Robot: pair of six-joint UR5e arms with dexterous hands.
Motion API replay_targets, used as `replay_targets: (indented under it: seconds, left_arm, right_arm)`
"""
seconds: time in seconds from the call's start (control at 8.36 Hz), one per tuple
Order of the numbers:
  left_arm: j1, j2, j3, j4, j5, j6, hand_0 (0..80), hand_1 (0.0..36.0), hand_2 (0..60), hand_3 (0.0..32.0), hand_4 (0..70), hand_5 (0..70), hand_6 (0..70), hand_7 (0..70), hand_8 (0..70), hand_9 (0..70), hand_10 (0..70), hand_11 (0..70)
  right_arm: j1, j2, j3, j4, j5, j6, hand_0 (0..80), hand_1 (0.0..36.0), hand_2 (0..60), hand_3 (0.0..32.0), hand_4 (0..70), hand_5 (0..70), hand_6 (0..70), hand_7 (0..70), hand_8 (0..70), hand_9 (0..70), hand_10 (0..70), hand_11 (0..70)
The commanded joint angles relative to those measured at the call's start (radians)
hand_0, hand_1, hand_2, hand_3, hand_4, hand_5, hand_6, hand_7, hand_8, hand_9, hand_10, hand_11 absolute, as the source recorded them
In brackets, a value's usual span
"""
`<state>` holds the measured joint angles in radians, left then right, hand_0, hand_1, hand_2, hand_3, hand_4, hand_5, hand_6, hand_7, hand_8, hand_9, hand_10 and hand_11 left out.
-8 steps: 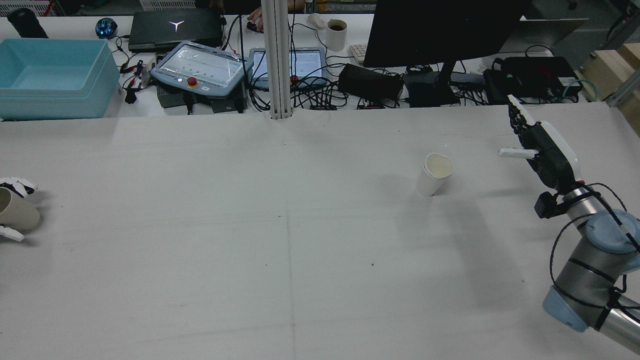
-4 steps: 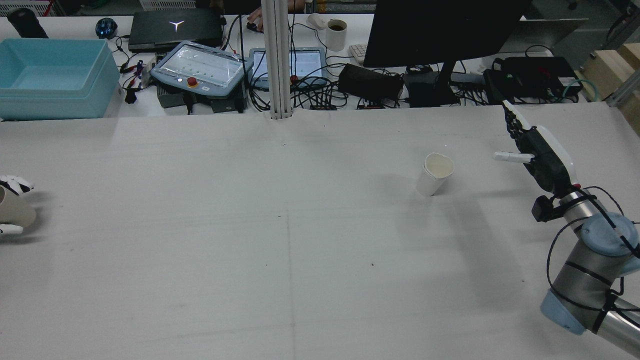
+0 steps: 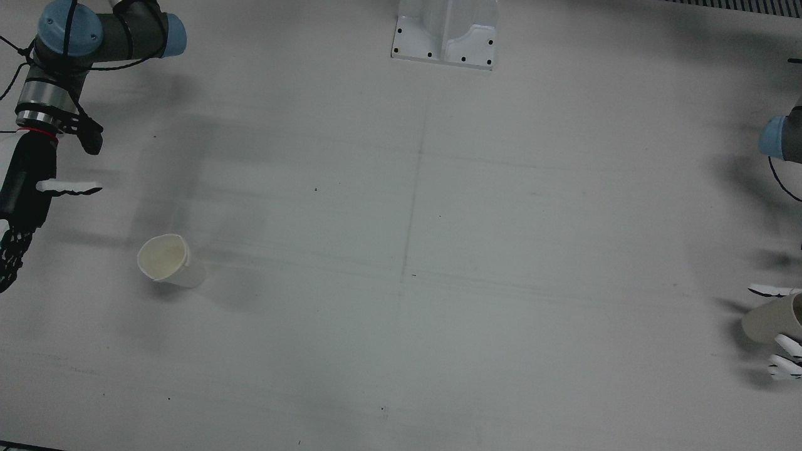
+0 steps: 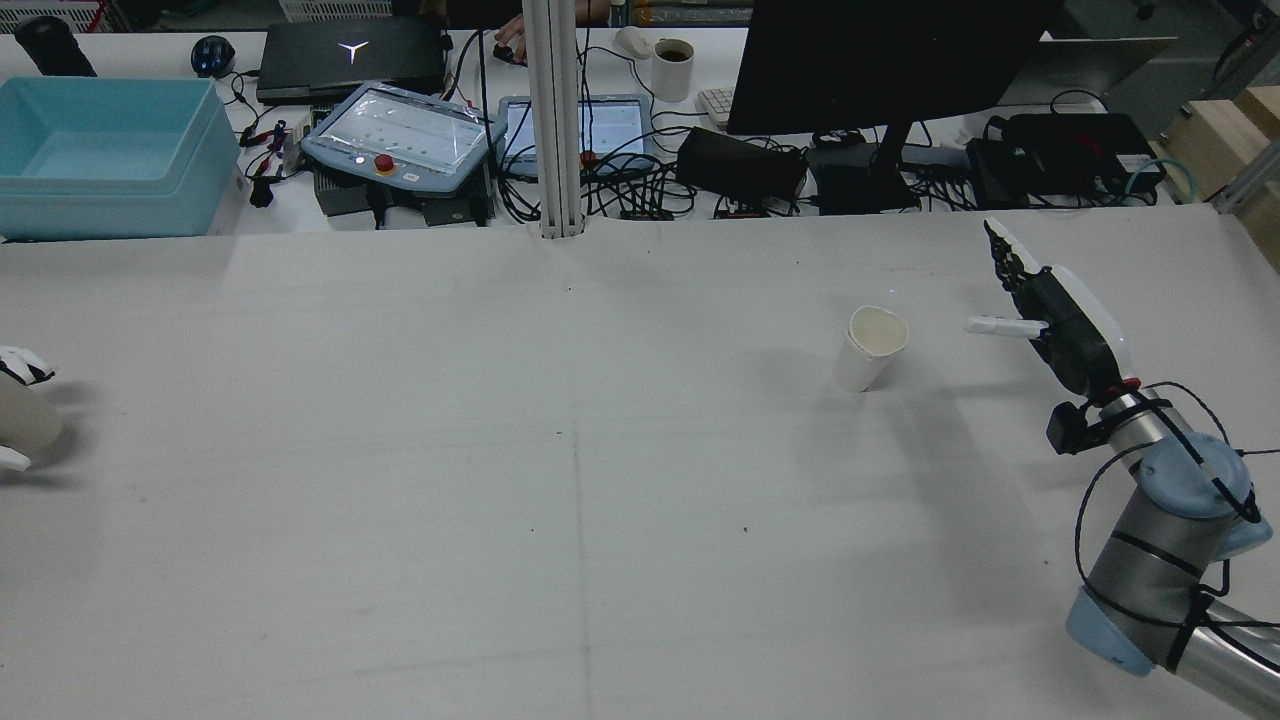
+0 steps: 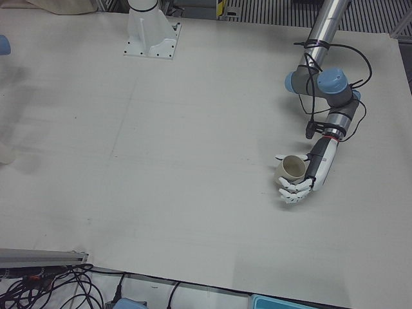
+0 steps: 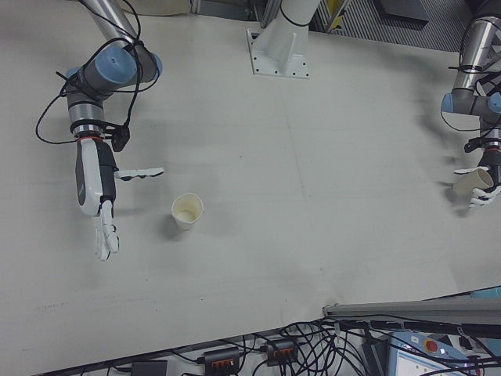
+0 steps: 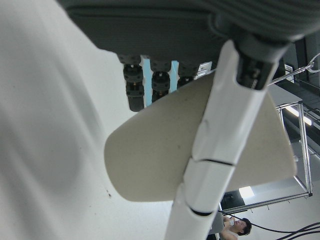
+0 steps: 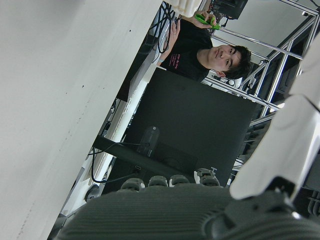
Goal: Pour water
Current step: 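Reach the right hand to the white paper cup and grasp it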
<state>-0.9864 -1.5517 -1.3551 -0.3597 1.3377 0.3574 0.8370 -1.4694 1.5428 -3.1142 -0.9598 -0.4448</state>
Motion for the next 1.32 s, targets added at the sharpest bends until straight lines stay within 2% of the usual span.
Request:
replay_targets:
  seconds: [0.0,0.24,0.48,1.2]
  left_arm:
    - [-0.002,0.012,0.005,0.001,-0.002,0.002,80.0,34.5,7.4,0.0,60.5,70.0,27.6,39.7,21.2,31.0,13.5,22.3]
    - [-0.003,0.013,0.004,-0.001,-0.002,0.000,80.0,34.3,11.8,0.0,57.5,70.0,26.8,38.9,21.2,31.1,13.6,22.4]
    - [-0.001,0.012,0.004,-0.001,-0.003,0.002,80.0,34.4,11.3,0.0,57.9,70.0,26.7,38.8,20.8,30.6,13.3,21.9]
    - [-0.001,0.013,0.008,-0.007,-0.003,0.006,80.0,35.3,13.2,0.0,55.2,70.0,26.2,37.7,21.1,30.9,13.7,22.5]
  right_arm:
    - [-0.073,0.075,-0.088,-0.001,0.012,-0.011,42.3,9.1,3.8,0.0,0.0,7.5,0.8,0.0,0.0,0.0,0.0,0.0]
    - [-0.120,0.104,-0.121,0.015,0.062,-0.031,43.8,10.3,5.3,0.0,0.0,6.6,0.6,0.0,0.0,0.0,0.0,0.0]
    - [-0.147,0.152,-0.121,0.022,0.081,-0.087,45.4,11.6,5.4,0.0,0.0,4.7,0.0,0.0,0.0,0.0,0.0,0.0]
    - [-0.165,0.152,-0.121,0.022,0.079,-0.088,46.4,13.9,10.1,0.0,0.5,6.9,1.8,0.0,0.0,0.0,0.0,0.9]
